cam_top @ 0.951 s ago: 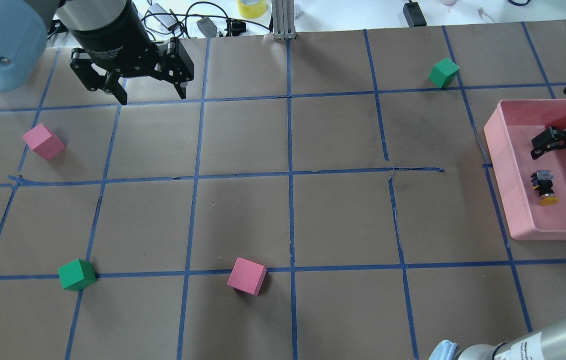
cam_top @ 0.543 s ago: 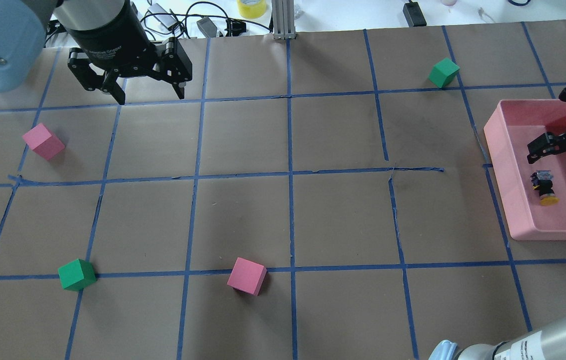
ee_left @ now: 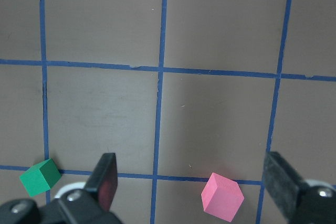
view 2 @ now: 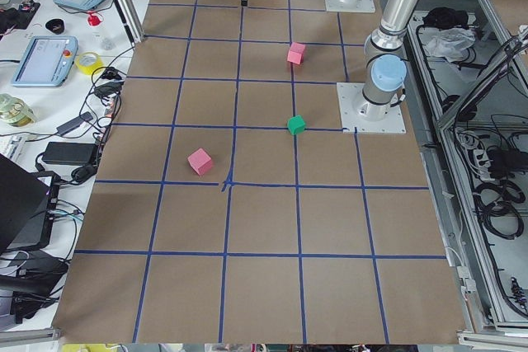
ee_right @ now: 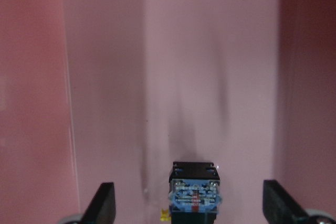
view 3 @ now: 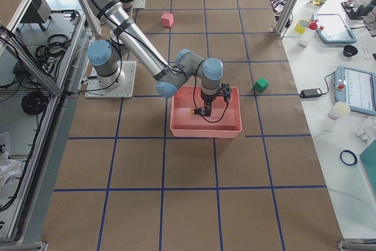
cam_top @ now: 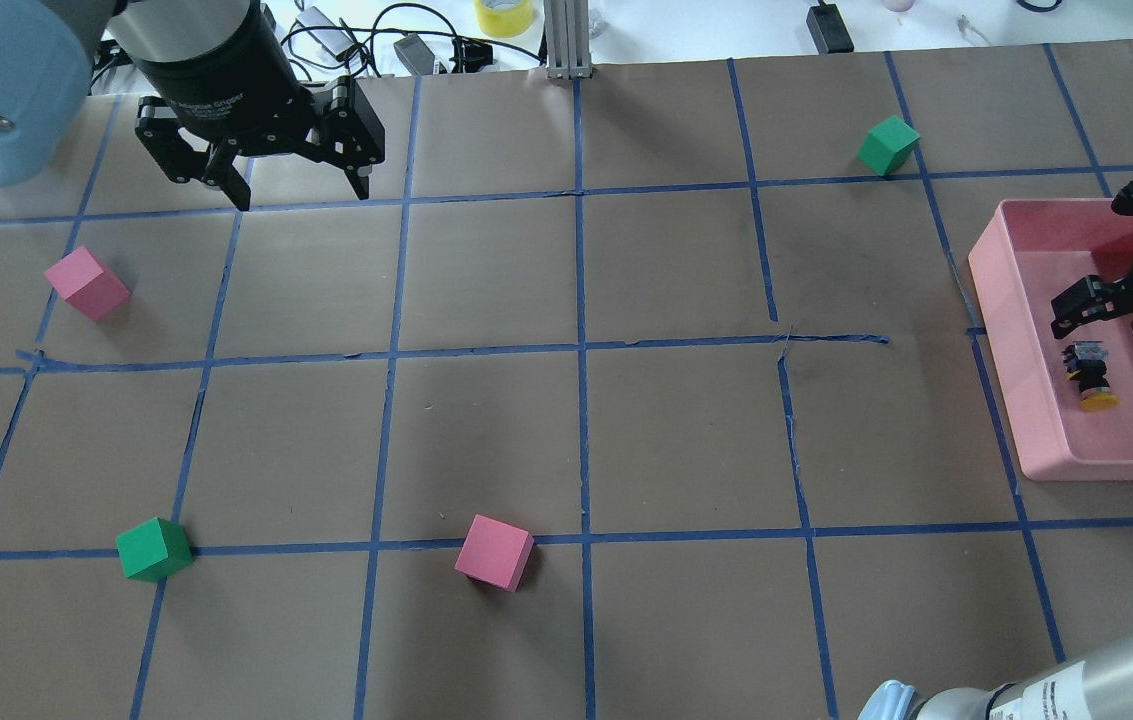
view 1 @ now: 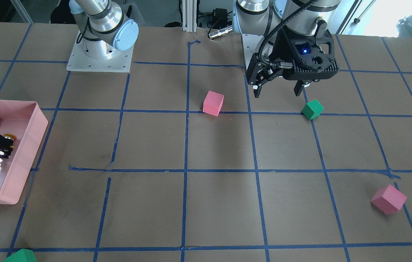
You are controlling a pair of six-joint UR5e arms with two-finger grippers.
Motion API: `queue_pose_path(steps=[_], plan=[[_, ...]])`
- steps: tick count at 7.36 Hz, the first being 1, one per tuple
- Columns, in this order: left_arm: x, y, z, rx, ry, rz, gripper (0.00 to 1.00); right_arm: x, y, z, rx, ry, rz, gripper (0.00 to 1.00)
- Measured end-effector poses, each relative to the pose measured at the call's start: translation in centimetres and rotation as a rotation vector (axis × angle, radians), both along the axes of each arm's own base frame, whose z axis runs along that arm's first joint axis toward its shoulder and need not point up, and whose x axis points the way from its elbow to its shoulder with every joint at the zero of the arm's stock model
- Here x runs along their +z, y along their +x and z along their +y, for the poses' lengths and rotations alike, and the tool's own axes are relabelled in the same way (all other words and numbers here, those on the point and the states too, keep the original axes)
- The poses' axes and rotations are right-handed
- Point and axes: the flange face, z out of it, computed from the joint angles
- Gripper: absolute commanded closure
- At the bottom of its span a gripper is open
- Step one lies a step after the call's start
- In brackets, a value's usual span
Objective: Align button upright
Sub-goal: 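Close the right gripper on the black button body and lift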
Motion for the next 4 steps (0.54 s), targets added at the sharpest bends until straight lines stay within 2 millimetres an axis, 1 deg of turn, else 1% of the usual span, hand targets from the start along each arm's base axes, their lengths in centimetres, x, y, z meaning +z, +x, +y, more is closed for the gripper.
queue_pose_path(steps=[4], plan=[[-0.01, 0.00, 0.00, 0.000, 0.000, 0.000, 0.00, -0.71, -0.08, -0.12, -0.001, 0.006, -0.005, 0.00]])
